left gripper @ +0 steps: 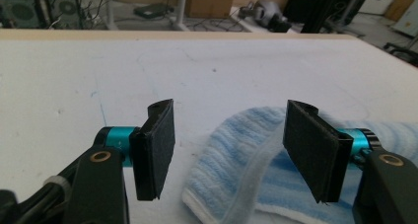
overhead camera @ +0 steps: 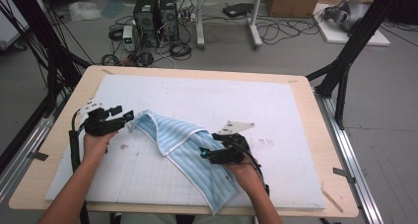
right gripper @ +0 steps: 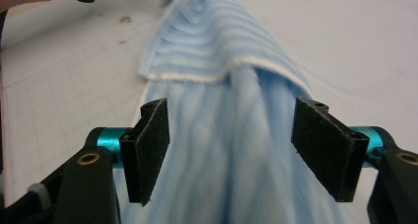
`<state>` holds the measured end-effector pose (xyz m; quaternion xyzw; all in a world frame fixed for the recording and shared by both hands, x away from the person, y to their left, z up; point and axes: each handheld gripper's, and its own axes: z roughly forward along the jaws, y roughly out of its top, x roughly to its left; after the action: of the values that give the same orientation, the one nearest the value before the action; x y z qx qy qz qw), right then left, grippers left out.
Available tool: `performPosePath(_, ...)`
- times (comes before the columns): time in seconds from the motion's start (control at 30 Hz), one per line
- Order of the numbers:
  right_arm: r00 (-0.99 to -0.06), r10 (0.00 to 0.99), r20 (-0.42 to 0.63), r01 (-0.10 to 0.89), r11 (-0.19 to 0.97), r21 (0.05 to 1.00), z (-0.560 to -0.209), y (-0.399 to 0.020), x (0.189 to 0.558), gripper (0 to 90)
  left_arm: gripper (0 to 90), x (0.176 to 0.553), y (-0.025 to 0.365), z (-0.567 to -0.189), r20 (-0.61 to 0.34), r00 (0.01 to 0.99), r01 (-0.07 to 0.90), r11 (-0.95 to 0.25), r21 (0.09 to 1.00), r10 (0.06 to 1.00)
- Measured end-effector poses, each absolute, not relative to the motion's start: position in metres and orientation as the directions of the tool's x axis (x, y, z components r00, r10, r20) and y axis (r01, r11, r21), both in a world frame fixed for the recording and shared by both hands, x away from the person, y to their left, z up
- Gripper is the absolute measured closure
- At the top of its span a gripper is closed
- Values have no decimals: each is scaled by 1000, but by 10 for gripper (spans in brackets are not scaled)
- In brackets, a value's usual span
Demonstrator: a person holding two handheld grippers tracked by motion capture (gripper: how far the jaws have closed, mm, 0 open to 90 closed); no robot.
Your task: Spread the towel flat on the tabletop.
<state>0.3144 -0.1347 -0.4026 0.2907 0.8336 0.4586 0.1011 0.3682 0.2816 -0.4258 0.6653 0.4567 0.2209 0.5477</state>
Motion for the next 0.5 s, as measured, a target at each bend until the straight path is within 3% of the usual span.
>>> performPosePath(0.1, -834, 547, 69, 365, 452, 814, -403, -115, 323, 336, 336, 362, 285, -426, -184, 517, 343, -5, 939, 836)
performPosePath(0.17, -858, 511, 56, 341, 483, 807, -409, -90, 333, 422, 310, 361, 286, -425, -178, 529, 330, -8, 944, 830)
performPosePath(0.23, -867, 495, 57, 336, 495, 801, -412, -82, 336, 442, 307, 359, 287, -423, -167, 533, 309, -7, 951, 830)
performPosePath(0.5, -887, 450, 101, 368, 559, 743, -429, -26, 355, 370, 274, 358, 297, -424, -169, 501, 311, 5, 950, 849)
